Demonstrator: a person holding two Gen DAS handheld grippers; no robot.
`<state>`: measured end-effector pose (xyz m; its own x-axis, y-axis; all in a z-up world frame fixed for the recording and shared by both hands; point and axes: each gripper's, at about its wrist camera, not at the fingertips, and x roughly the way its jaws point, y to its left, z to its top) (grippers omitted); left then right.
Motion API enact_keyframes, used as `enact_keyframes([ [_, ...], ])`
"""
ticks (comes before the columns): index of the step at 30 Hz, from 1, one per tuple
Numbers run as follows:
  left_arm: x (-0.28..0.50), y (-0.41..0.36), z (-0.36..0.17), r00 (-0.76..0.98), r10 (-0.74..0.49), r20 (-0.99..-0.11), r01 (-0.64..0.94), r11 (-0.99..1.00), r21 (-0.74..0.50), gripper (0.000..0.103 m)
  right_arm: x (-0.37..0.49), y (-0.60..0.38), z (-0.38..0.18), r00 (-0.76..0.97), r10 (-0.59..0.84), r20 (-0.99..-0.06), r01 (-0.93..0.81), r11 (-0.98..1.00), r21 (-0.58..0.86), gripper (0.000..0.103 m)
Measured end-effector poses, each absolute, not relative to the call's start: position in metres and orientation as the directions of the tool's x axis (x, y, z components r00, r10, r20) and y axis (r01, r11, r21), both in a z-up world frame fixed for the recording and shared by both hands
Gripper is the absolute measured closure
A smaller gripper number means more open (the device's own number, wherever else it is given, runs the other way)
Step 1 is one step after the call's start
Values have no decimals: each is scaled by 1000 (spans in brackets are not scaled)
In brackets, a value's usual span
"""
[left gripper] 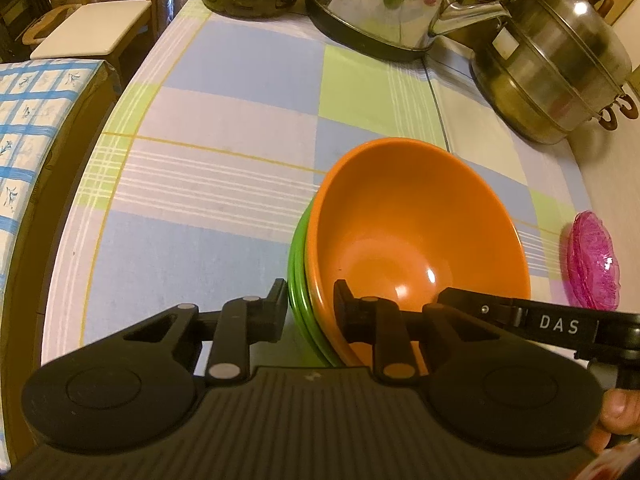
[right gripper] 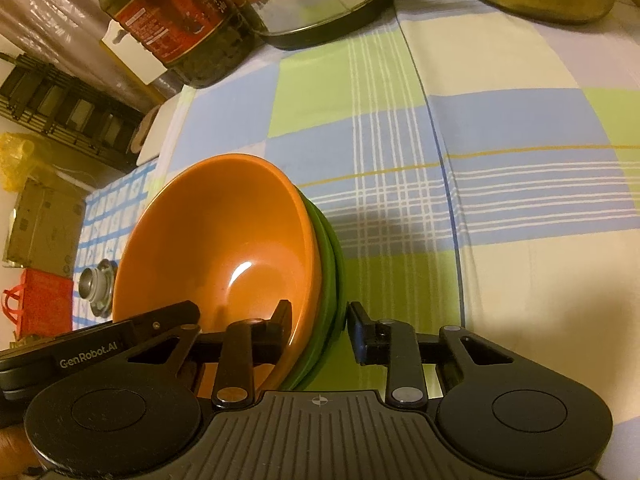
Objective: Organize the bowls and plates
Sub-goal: 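Grasp the rim of the stacked orange and green bowls with both grippers, then lift the bowl stack with both grippers and carry it toward the pink dishes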
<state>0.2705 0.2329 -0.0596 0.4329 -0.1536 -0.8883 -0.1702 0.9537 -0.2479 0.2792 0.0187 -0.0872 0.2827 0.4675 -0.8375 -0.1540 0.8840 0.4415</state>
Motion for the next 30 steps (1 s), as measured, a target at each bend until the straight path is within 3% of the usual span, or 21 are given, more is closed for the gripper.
enact_keyframes([
  [14, 250, 208, -45, 443, -166, -881, -130, 960, -247, 82, 253, -5, -74, 306, 467, -830, -131, 884, 448, 73],
  [30, 210, 126, -24, 443, -232, -866, -14, 964, -266, 81, 191, -87, -46, 385, 428, -818, -40, 893, 449, 73],
])
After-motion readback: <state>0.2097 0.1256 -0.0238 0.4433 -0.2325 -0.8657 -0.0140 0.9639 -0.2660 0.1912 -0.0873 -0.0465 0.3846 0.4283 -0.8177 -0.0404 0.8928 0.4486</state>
